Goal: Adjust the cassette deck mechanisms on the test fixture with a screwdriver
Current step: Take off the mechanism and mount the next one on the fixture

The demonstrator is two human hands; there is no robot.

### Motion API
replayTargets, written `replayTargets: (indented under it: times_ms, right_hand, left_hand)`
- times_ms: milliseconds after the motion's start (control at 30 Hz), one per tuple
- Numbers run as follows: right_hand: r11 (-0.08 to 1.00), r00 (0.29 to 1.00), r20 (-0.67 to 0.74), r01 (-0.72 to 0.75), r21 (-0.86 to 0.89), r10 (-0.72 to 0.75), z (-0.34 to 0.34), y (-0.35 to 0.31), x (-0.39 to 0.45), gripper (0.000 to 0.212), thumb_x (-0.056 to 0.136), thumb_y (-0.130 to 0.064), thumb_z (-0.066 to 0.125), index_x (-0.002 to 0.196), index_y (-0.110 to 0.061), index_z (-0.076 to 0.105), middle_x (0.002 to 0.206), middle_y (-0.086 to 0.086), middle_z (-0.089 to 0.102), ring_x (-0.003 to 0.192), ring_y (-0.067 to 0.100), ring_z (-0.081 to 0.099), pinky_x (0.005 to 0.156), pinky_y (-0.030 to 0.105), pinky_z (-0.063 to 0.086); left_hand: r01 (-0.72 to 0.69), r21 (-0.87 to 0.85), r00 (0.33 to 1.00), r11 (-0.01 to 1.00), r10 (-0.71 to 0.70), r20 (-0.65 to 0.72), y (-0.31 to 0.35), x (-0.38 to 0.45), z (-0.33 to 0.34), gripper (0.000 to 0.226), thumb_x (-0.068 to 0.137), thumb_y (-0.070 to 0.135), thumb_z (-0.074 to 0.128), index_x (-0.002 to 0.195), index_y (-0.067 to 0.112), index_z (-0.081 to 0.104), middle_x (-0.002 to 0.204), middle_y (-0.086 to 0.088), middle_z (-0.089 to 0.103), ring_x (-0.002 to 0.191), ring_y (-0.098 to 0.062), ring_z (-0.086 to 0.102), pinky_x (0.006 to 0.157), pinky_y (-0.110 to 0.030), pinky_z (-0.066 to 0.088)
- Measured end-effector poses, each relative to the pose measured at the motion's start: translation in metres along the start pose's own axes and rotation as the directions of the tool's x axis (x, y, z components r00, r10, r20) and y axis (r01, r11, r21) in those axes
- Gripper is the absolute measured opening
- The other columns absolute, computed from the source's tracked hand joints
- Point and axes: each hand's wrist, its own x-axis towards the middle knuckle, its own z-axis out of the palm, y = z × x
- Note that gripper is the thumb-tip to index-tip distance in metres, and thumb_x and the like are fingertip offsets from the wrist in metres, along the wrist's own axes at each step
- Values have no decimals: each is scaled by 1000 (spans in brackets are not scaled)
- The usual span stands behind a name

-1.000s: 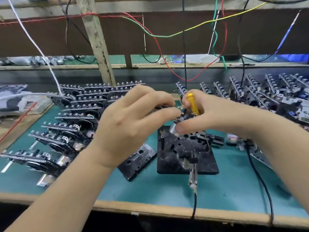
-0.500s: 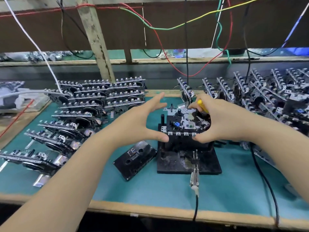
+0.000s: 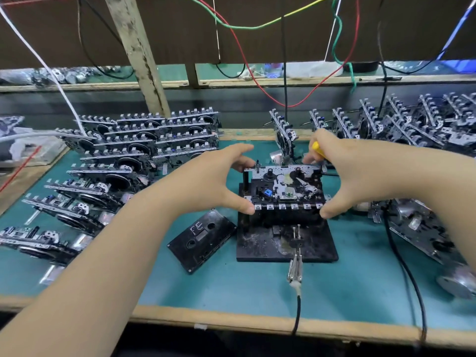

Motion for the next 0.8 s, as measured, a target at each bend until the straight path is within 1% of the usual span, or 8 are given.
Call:
replayTargets:
  times_ms: [100, 267, 367, 500, 600, 667, 733, 800]
  right_hand:
    - [1000, 1000, 13, -11, -24, 12, -3, -1, -3, 79, 57, -47, 93, 95, -35, 25, 132, -13, 54, 92, 16, 62, 81, 41, 51]
    - [1000, 1000, -6, -16, -8, 16, -1, -4, -4, 71, 61, -37, 95, 85, -33, 28, 139, -4, 56, 110, 26, 59, 87, 42, 48]
    - [1000, 1000, -18, -21, -14, 21, -2, -3, -2, 72, 60, -36, 95, 82, -32, 27, 135, -2, 58, 106, 26, 57, 77, 38, 45]
    - [998, 999, -20, -31, -46, 30, 4, 0, 2, 72, 61, -37, 95, 80, -33, 26, 135, -2, 57, 101, 22, 52, 61, 24, 32]
    - [999, 999, -36, -30, -28, 29, 7, 3, 0, 71, 62, -36, 94, 80, -33, 26, 140, -3, 57, 109, 19, 53, 69, 28, 34]
    - [1000, 999, -42, -20, 7, 21, 9, 5, -2, 71, 62, -34, 95, 79, -33, 26, 145, -5, 55, 121, 18, 55, 79, 28, 36]
    - [999, 999, -44, -22, 29, 23, 10, 4, -2, 71, 61, -35, 95, 80, -33, 26, 145, -7, 54, 121, 18, 55, 83, 32, 43]
    - [999, 998, -48, -27, 38, 29, 10, 3, -2, 71, 60, -35, 95, 80, -33, 27, 145, -9, 54, 119, 22, 57, 86, 40, 51]
  left_hand:
    - [-3, -18, 1000, 1000, 3, -9, -3, 0, 2, 114, 61, 49, 91, 154, 38, 26, 137, 31, 52, 124, 14, 47, 102, -18, 34]
    - [-5, -53, 1000, 999, 3, -31, -6, -2, 5, 110, 61, 51, 90, 152, 41, 29, 135, 34, 53, 122, 20, 45, 99, -13, 32]
    - [2, -83, 999, 997, -5, -39, -4, -4, 6, 107, 61, 49, 90, 151, 41, 31, 136, 33, 53, 124, 18, 46, 105, -18, 33]
    - [20, -87, 998, 996, -25, -49, 2, -9, 7, 107, 67, 45, 89, 154, 40, 27, 143, 29, 48, 131, 11, 43, 116, -29, 34]
    - [120, 120, 993, 985, -119, -19, 1, -30, 15, 123, 66, 61, 83, 160, 36, 7, 162, 13, 26, 147, -6, 27, 121, -36, 29]
    - [253, 330, 956, 910, -288, 61, -6, -54, 24, 130, 63, 77, 73, 159, 35, -4, 163, 7, 22, 148, -17, 24, 118, -39, 31]
    - [309, 475, 916, 824, -392, 83, -15, -77, 31, 118, 67, 78, 67, 158, 39, 1, 153, 8, 32, 139, -19, 35, 110, -36, 39]
    - [312, 477, 934, 822, -356, 3, -21, -93, 28, 90, 73, 65, 69, 149, 47, 24, 135, 13, 49, 119, -14, 51, 97, -31, 45]
